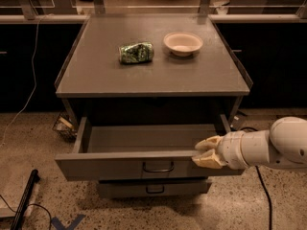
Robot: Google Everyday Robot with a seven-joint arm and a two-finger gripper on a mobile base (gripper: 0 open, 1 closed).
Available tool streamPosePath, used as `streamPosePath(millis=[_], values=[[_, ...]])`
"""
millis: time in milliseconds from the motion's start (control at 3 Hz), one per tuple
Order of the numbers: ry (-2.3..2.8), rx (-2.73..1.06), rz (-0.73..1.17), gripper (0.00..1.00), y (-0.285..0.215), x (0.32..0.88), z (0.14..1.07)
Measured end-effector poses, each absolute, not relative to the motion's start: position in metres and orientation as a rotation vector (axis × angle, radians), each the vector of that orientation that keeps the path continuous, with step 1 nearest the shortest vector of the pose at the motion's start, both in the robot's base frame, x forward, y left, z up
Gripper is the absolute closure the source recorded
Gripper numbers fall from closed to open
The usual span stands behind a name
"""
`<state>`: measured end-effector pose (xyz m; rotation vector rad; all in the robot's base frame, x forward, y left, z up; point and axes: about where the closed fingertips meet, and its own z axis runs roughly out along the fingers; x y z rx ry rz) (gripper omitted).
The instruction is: Open top drawer
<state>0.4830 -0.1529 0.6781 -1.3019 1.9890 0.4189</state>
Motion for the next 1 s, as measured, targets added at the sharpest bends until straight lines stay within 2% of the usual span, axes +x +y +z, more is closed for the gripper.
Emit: streamPosePath(millis=[333, 667, 1000], values=[[1.989, -1.302, 0.419, 0.61, -0.1528, 0.4830, 0.6781], [1.989, -1.302, 0.419, 0.83, -0.1528, 0.4830, 0.6781], [1.989, -1.302, 0.419, 1.00, -0.1528, 0.4830, 0.6781]])
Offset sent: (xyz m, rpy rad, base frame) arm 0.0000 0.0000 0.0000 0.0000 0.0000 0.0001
